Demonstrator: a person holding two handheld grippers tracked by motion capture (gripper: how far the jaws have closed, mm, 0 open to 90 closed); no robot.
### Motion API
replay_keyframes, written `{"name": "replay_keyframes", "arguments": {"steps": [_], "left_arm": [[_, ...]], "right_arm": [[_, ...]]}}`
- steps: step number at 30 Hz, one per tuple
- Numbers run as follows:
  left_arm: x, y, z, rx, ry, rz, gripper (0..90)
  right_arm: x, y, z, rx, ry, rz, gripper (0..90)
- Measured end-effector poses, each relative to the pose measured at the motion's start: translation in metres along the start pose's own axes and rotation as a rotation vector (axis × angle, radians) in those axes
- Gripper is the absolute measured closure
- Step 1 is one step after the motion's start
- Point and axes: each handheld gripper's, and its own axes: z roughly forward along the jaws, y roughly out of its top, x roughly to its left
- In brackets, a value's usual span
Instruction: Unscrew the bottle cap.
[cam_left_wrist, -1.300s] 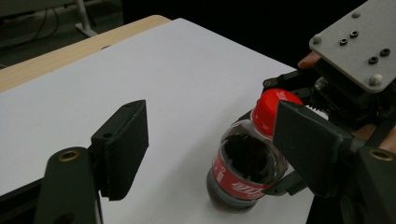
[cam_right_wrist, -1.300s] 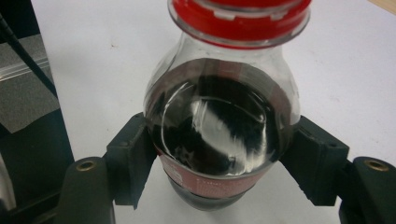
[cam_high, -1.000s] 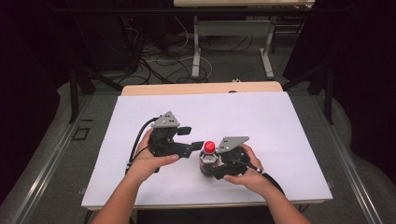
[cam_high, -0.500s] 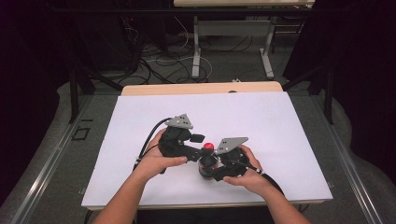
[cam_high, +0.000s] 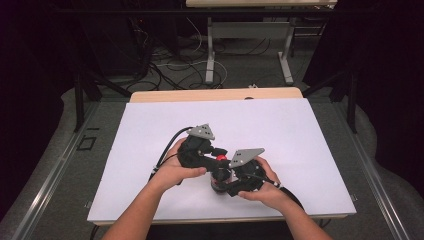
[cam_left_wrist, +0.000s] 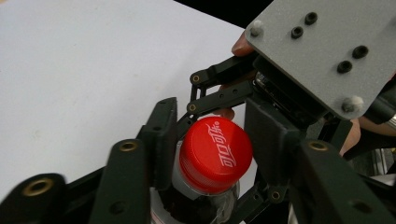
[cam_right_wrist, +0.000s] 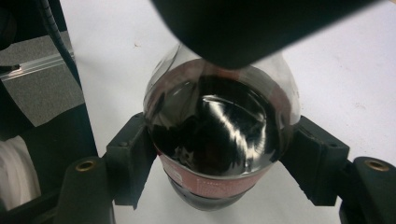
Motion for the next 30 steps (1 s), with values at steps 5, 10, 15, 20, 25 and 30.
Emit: {"name": "replay_keyframes", "arguments": {"steps": [5, 10, 15, 20, 25, 30], "left_arm": [[-0.002, 0.000, 0.000, 0.010, 0.014, 0.021, 59.8], [-0.004, 0.000, 0.000, 0.004, 0.041, 0.026, 60.6], [-0.009, 0.000, 0.001, -0.011, 0.084, 0.011, 60.9], [-0.014, 0.001, 0.004, -0.031, 0.147, -0.017, 61.1], [-0.021, 0.002, 0.008, -0.036, 0.225, -0.052, 61.1], [-0.027, 0.000, 0.013, -0.076, 0.307, -0.095, 61.2]], "right_arm": [[0.000, -0.001, 0.001, 0.004, 0.002, 0.005, 30.2], [0.000, 0.000, 0.001, -0.001, -0.006, 0.012, 30.3], [0.000, 0.000, 0.001, -0.005, -0.020, 0.020, 30.4], [0.000, 0.000, 0.001, -0.004, -0.043, 0.032, 30.4], [0.000, 0.000, 0.001, 0.008, -0.068, 0.041, 30.4], [-0.001, 0.000, 0.001, 0.000, -0.097, 0.065, 30.4]]}}
